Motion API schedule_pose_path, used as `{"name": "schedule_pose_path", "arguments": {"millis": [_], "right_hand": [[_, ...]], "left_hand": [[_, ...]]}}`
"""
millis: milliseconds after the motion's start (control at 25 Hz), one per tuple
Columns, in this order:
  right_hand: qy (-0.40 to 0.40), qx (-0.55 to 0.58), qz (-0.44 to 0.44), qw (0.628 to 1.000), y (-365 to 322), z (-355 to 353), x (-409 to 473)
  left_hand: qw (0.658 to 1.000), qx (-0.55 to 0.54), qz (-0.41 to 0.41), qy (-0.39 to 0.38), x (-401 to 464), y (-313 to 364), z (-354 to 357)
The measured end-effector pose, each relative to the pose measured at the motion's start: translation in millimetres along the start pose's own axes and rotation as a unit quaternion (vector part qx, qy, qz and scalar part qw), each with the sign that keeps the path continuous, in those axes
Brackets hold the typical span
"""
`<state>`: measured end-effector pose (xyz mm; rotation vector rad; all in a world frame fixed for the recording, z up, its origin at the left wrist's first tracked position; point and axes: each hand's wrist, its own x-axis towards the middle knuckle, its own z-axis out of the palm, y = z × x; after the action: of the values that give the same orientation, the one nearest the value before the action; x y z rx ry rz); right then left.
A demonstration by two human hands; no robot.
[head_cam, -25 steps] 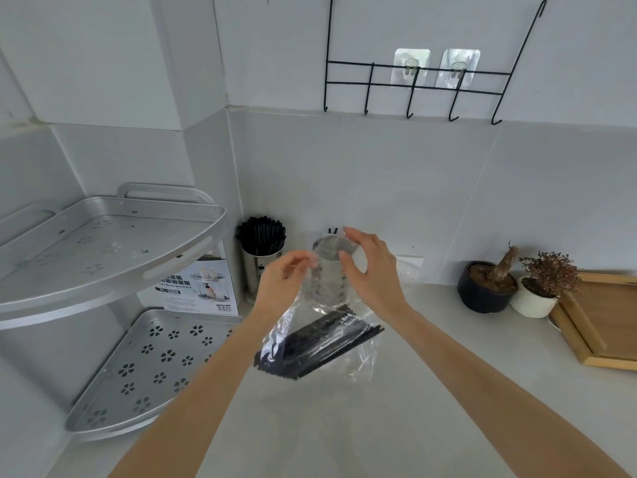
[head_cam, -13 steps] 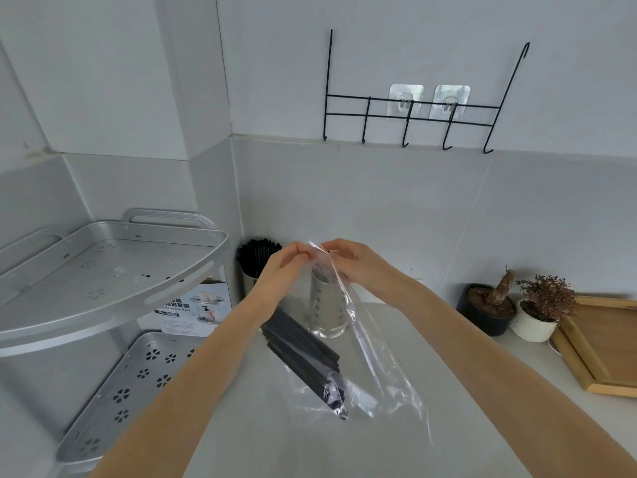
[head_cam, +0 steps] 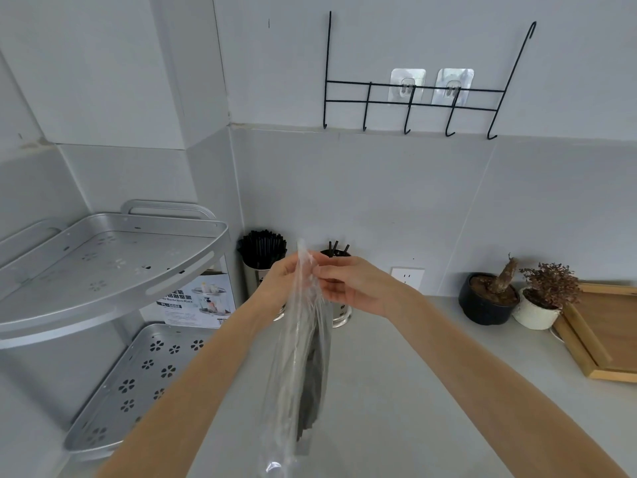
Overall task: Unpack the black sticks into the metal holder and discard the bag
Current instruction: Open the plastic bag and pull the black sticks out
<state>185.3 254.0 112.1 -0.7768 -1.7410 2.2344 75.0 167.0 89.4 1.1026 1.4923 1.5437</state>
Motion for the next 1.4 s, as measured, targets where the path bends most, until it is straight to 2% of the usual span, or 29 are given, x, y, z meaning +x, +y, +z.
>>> {"name": "schedule_pose_path", "arguments": {"millis": [160, 320, 400, 600, 720, 840, 960, 1160, 1400], "right_hand": [[0.044, 0.026, -0.008, 0.999, 6, 2, 1], [0.063, 0.065, -0.004, 0.996, 7, 2, 2], [0.06, 0.073, -0.004, 0.996, 7, 4, 2], [0.057, 0.115, -0.066, 0.989, -6, 3, -7], [0.058, 0.058, -0.079, 0.994, -10, 1, -10], [0.041, -0.029, -0.027, 0.998, 4, -2, -7], [-0.018, -0.102, 0.02, 0.994, 21, -5, -8], [-0.072, -0.133, 0.042, 0.988, 35, -10, -16], [-0.04, -0.076, 0.032, 0.996, 36, -11, -22]], "left_hand": [[0.999, -0.019, -0.023, 0.023, 0, -3, 0], [0.998, 0.065, -0.019, -0.004, -2, -12, -5], [0.997, 0.07, -0.014, -0.001, -3, -13, -6], [0.995, 0.011, -0.048, 0.084, 0, -19, -10], [0.992, -0.022, -0.074, 0.1, 3, -27, -18], [0.991, -0.007, -0.075, 0.113, 4, -30, -19], [0.989, -0.006, -0.071, 0.133, 7, -31, -20], [0.981, -0.04, -0.105, 0.157, 14, -41, -22], [0.974, -0.031, -0.122, 0.187, 14, -45, -25]]}}
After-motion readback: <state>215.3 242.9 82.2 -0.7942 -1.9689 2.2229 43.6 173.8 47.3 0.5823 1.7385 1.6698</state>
